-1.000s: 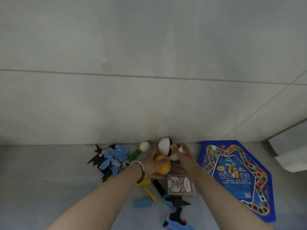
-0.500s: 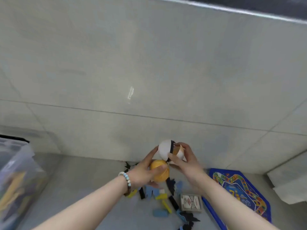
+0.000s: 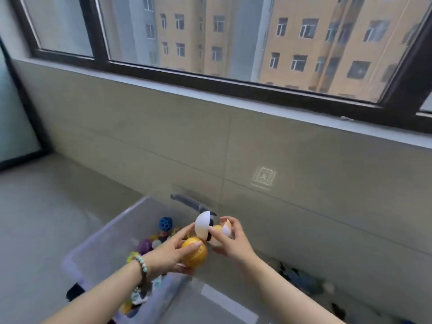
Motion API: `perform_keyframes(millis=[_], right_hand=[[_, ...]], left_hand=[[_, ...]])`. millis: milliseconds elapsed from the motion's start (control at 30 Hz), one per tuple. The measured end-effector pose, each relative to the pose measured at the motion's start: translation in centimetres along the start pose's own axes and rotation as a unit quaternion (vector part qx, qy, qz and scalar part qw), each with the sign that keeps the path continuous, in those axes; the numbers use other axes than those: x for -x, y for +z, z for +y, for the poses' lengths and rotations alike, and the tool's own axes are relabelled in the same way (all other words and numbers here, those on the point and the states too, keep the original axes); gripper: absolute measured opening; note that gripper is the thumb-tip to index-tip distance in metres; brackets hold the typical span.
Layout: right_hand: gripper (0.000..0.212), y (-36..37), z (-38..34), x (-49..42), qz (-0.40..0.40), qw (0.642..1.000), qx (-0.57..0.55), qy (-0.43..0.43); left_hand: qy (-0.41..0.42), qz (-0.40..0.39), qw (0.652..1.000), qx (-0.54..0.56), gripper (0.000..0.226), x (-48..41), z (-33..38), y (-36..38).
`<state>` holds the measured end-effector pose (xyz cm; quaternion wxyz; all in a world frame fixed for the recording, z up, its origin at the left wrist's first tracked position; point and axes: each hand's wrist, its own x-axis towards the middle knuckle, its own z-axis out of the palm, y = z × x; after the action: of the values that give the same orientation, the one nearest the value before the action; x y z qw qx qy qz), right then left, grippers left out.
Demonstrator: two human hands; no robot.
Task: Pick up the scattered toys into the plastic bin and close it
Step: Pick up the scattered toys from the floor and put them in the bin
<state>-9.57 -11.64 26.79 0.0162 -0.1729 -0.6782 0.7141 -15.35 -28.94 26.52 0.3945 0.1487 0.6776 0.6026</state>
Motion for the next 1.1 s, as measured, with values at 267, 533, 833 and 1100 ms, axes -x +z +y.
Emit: perform_keyframes(millis=[267,533,833,1100], right_hand=[[0.07,9.7,1.7,-3.1,-0.041,0.991,0.0,0.126],[0.024,-1.7,2.8,-0.6,0.011,0.982,0.12,0.144],[0.044,-20.8,2.7,3.4,0.11,0.956,0.168,0.216],[0.046,-33.6,9.4,4.5,0.224,0.925,0.145,0.271]], left_hand=[[-0.043,0.199,0.972,0.119,0.086,3.7,-4.9,-9.9],[-0.068,0.161,0.98,0.092,0.077,1.9,-5.2,-6.0],[-0.116,0.026,0.993,-0.013,0.06,-7.7,-2.7,6.4],[-0.185,-0.076,0.977,-0.068,0.066,-18.7,-6.8,18.1]])
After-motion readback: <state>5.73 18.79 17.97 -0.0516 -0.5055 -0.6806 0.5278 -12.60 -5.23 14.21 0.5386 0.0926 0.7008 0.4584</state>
